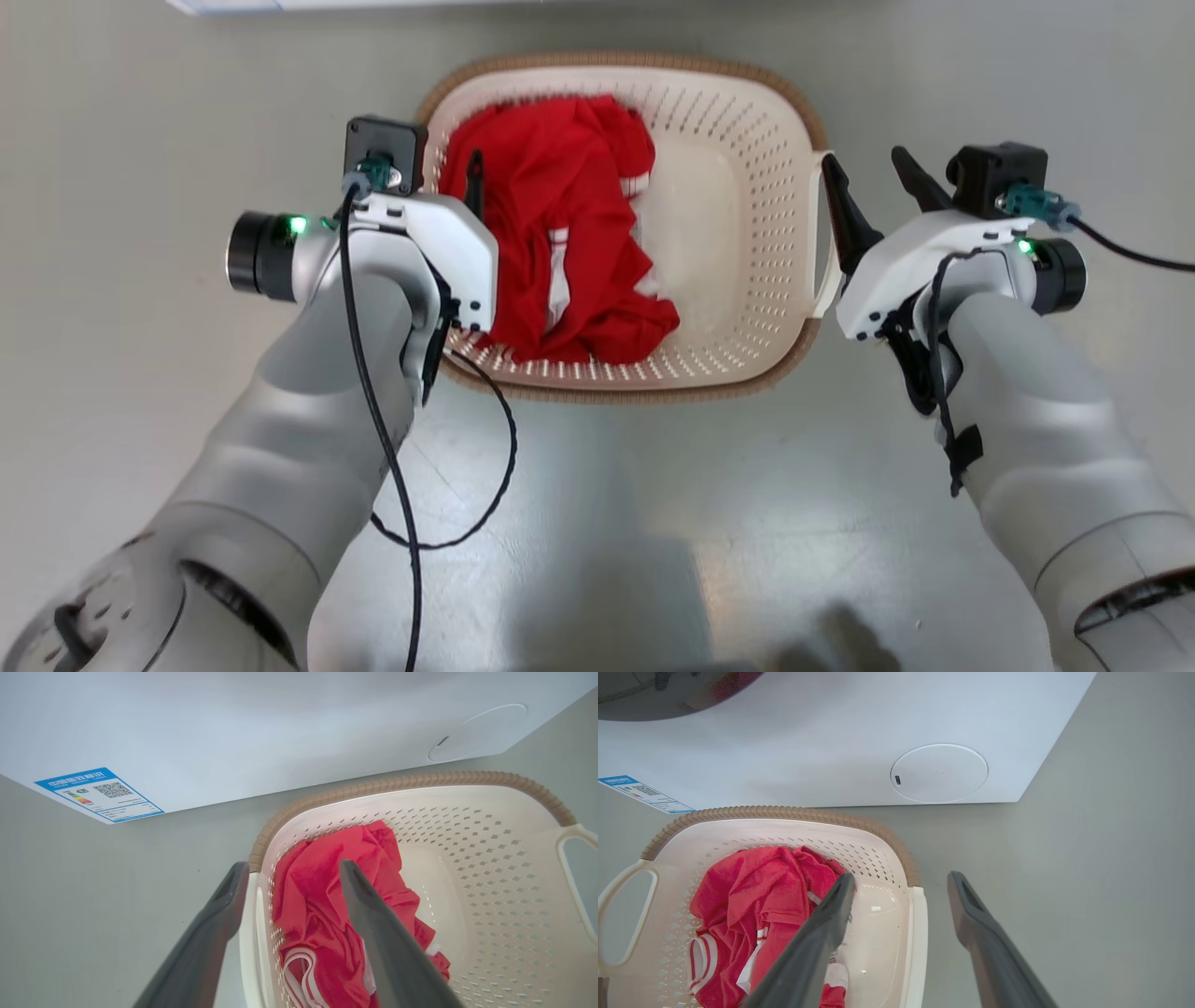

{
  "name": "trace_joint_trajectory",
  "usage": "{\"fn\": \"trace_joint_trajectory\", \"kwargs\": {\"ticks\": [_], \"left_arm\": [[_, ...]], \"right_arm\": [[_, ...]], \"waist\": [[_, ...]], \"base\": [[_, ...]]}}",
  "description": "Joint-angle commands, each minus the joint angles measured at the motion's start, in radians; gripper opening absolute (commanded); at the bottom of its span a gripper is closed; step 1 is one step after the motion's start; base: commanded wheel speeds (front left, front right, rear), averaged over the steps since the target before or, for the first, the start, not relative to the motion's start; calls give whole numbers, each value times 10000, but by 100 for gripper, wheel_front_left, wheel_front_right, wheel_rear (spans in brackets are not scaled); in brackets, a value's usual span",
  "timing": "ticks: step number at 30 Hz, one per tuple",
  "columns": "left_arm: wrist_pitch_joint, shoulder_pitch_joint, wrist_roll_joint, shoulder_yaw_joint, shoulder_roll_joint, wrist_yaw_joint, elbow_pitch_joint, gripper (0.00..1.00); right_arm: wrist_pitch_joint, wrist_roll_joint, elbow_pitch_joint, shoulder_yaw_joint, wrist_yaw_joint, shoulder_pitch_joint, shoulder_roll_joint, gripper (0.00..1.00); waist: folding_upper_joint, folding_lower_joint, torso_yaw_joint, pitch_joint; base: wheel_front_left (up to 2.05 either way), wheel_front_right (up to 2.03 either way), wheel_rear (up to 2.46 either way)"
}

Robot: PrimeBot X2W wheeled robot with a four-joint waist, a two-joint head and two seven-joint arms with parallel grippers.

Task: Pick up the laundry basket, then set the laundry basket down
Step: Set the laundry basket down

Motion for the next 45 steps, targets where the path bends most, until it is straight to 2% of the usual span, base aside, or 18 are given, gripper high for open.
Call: {"fn": "trace_joint_trajectory", "kwargs": {"ticks": [1, 10, 18, 24, 25, 32, 45], "left_arm": [[-100, 380, 183, 327, 321, 131, -337, 100], [-102, 1926, 947, 1748, 584, 306, -1562, 100], [-102, 3615, 2119, 3228, 569, 194, -2624, 100], [-102, 4588, 2800, 4134, 660, 72, -3309, 100], [-102, 4986, 3100, 4526, 704, 53, -3665, 100], [-102, 6180, 3861, 5790, 753, -86, -4743, 100], [-103, 8482, 5466, 8034, 551, -494, -6775, 100]], "right_arm": [[-111, -315, -285, -174, 60, 614, 168, 100], [-111, -1934, -1511, -1881, 60, 2116, 168, 100], [-111, -2914, -3220, -2914, 60, 3843, 168, 100], [-111, -3190, -4281, -3176, 60, 4751, 168, 100], [-111, -3309, -4674, -3236, 60, 5100, 168, 100], [-111, -3564, -5739, -3412, 60, 5944, 168, 100], [-111, -3345, -7083, -3230, 60, 7550, 168, 100]], "waist": [[0, 0, -14, -548], [0, 0, 205, -2326], [0, 0, 393, -4214], [0, 0, 370, -5109], [0, 0, 368, -5406], [0, 0, 344, -6155], [0, 0, 436, -7373]], "base": [[0, 0, 0], [0, 0, 0], [0, 0, 0], [0, 0, 0], [0, 0, 0], [0, 0, 0], [0, 0, 0]]}}
